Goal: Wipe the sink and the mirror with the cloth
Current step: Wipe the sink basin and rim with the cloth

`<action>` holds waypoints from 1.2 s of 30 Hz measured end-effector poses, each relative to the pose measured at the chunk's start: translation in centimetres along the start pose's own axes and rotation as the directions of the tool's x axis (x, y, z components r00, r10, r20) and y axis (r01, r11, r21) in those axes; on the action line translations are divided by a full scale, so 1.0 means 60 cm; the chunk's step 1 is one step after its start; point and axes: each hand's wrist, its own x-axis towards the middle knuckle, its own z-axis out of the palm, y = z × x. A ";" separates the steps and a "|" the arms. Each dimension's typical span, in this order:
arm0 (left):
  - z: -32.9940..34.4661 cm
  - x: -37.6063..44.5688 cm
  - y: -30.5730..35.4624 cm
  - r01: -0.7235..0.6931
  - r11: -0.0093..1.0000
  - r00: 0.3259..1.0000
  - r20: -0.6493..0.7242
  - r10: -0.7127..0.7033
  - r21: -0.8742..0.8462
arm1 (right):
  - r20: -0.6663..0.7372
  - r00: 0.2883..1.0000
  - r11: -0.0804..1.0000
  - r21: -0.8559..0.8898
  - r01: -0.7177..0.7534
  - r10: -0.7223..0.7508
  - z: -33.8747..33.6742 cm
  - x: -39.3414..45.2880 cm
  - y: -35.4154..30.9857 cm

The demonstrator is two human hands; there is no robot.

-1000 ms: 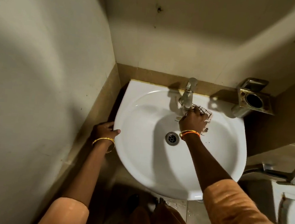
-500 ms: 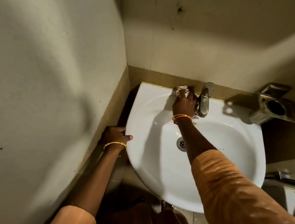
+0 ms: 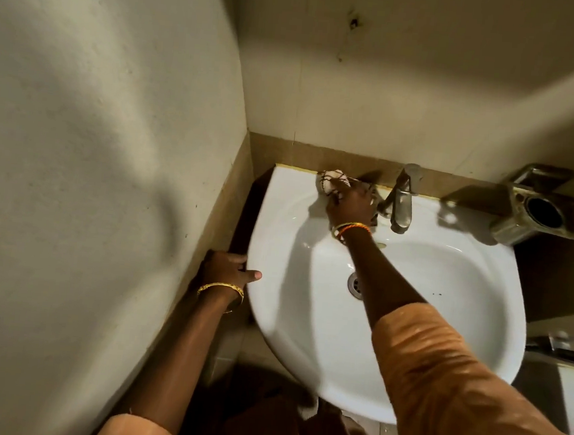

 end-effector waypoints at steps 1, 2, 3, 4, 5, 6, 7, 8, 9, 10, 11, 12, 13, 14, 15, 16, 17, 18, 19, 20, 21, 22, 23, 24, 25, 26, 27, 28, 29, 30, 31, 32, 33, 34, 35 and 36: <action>0.001 -0.002 -0.003 0.024 0.997 1.000 0.022 -0.023 -0.071 | 0.005 1.000 1.000 -0.014 -0.023 0.023 -0.005 0.002 0.004; 0.001 -0.006 -0.003 0.043 0.991 0.998 0.046 -0.038 -0.127 | 0.020 1.000 1.000 -0.006 -0.008 0.008 -0.004 -0.002 0.000; 0.003 -0.009 -0.002 0.051 0.985 0.997 0.063 -0.041 -0.167 | 0.045 0.998 0.999 0.011 0.033 -0.034 -0.001 -0.011 -0.008; 0.003 -0.011 -0.001 0.049 0.982 0.997 0.066 -0.038 -0.183 | 0.087 0.993 0.996 0.021 0.081 -0.083 0.009 -0.023 -0.016; 0.003 -0.012 0.000 0.042 0.981 0.998 0.062 -0.031 -0.189 | 0.146 0.981 0.992 0.023 0.123 -0.125 0.021 -0.036 -0.025; 0.003 -0.013 0.001 0.039 0.981 0.998 0.059 -0.029 -0.188 | 0.193 0.968 0.987 0.029 0.158 -0.161 0.033 -0.049 -0.033; 0.003 -0.012 0.002 0.047 0.979 0.997 0.061 -0.036 -0.196 | 0.219 0.956 0.981 0.048 0.189 -0.195 0.044 -0.062 -0.041; 0.002 -0.013 0.003 0.065 0.975 0.996 0.075 -0.050 -0.215 | 0.216 0.949 0.973 0.082 0.215 -0.228 0.051 -0.074 -0.050; 0.001 -0.015 0.002 0.088 0.965 0.993 0.097 -0.066 -0.246 | 0.209 0.943 0.963 0.126 0.237 -0.259 0.056 -0.084 -0.055; -0.002 -0.018 0.001 0.110 0.954 0.989 0.122 -0.079 -0.277 | 0.210 0.935 0.952 0.168 0.254 -0.286 0.059 -0.094 -0.056; -0.006 -0.019 -0.002 0.130 0.943 0.985 0.144 -0.090 -0.306 | 0.205 0.926 0.937 0.221 0.271 -0.316 0.061 -0.101 -0.054; -0.010 -0.021 -0.006 0.145 0.934 0.982 0.165 -0.095 -0.326 | 0.200 0.923 0.921 0.283 0.267 -0.329 0.061 -0.110 -0.049; -0.015 -0.021 -0.009 0.155 0.926 0.979 0.181 -0.097 -0.343 | 0.188 0.925 0.903 0.349 0.252 -0.330 0.063 -0.118 -0.045; -0.019 -0.022 -0.012 0.161 0.921 0.976 0.194 -0.095 -0.355 | 0.184 0.931 0.885 0.411 0.218 -0.315 0.063 -0.130 -0.042; -0.021 -0.022 -0.013 0.163 0.920 0.974 0.204 -0.093 -0.356 | 0.180 0.938 0.866 0.464 0.184 -0.296 0.066 -0.146 -0.040; -0.022 -0.023 -0.014 0.160 0.923 0.974 0.210 -0.089 -0.351 | 0.188 0.947 0.847 0.515 0.132 -0.261 0.069 -0.166 -0.040; -0.021 -0.022 -0.014 0.158 0.926 0.974 0.211 -0.088 -0.342 | 0.208 0.954 0.825 0.562 0.063 -0.215 0.072 -0.186 -0.040; -0.020 -0.022 -0.013 0.155 0.930 0.973 0.212 -0.087 -0.332 | 0.257 0.951 0.809 0.588 -0.014 -0.170 0.072 -0.205 -0.039; -0.018 -0.021 -0.014 0.155 0.934 0.974 0.210 -0.089 -0.322 | 0.310 0.937 0.806 0.589 -0.056 -0.161 0.070 -0.220 -0.036; -0.016 -0.022 -0.013 0.154 0.936 0.974 0.206 -0.090 -0.315 | 0.368 0.912 0.823 0.564 -0.064 -0.181 0.066 -0.230 -0.030; -0.015 -0.022 -0.012 0.155 0.937 0.975 0.200 -0.094 -0.314 | 0.432 0.877 0.844 0.533 -0.058 -0.212 0.060 -0.236 -0.023; -0.014 -0.022 -0.010 0.165 0.936 0.975 0.196 -0.106 -0.311 | 0.489 0.839 0.860 0.508 -0.052 -0.238 0.053 -0.243 -0.016; -0.014 -0.023 -0.010 0.181 0.934 0.973 0.194 -0.124 -0.309 | 0.528 0.809 0.866 0.498 -0.050 -0.258 0.046 -0.251 -0.008; -0.014 -0.025 -0.010 0.194 0.933 0.970 0.199 -0.138 -0.302 | 0.557 0.787 0.869 0.492 -0.054 -0.266 0.035 -0.262 -0.001; -0.014 -0.026 -0.012 0.202 0.933 0.967 0.210 -0.143 -0.297 | 0.581 0.766 0.872 0.486 -0.055 -0.276 0.025 -0.275 0.006; -0.016 -0.028 -0.013 0.201 0.935 0.965 0.223 -0.138 -0.292 | 0.596 0.750 0.875 0.482 -0.047 -0.288 0.017 -0.287 0.012; -0.017 -0.031 -0.015 0.200 0.936 0.964 0.228 -0.135 -0.291 | 0.597 0.748 0.880 0.473 -0.036 -0.290 0.012 -0.296 0.015; -0.019 -0.034 -0.014 0.203 0.933 0.963 0.231 -0.136 -0.297 | 0.589 0.756 0.882 0.471 -0.032 -0.286 0.005 -0.299 0.012; -0.020 -0.035 -0.015 0.213 0.927 0.961 0.237 -0.142 -0.308 | 0.567 0.775 0.875 0.482 -0.036 -0.280 0.002 -0.294 0.002; -0.021 -0.037 -0.014 0.231 0.917 0.955 0.255 -0.150 -0.325 | 0.539 0.796 0.863 0.503 -0.043 -0.275 0.001 -0.284 -0.011; -0.022 -0.038 -0.014 0.259 0.899 0.947 0.275 -0.165 -0.352 | 0.509 0.822 0.842 0.536 -0.068 -0.257 -0.003 -0.270 -0.030; -0.024 -0.039 -0.013 0.294 0.871 0.939 0.288 -0.187 -0.394 | 0.473 0.851 0.822 0.562 -0.090 -0.230 0.002 -0.250 -0.045; -0.025 -0.039 -0.013 0.327 0.832 0.933 0.291 -0.211 -0.448 | 0.435 0.879 0.807 0.580 -0.110 -0.193 0.013 -0.229 -0.053; -0.026 -0.039 -0.014 0.350 0.788 0.930 0.286 -0.230 -0.506 | 0.424 0.893 0.807 0.575 -0.136 -0.151 0.029 -0.208 -0.055; -0.028 -0.041 -0.013 0.367 0.739 0.927 0.284 -0.244 -0.565 | 0.428 0.894 0.810 0.567 -0.148 -0.136 0.050 -0.192 -0.048; -0.030 -0.044 -0.015 0.383 0.687 0.923 0.289 -0.254 -0.617 | 0.428 0.893 0.828 0.544 -0.133 -0.138 0.084 -0.180 -0.028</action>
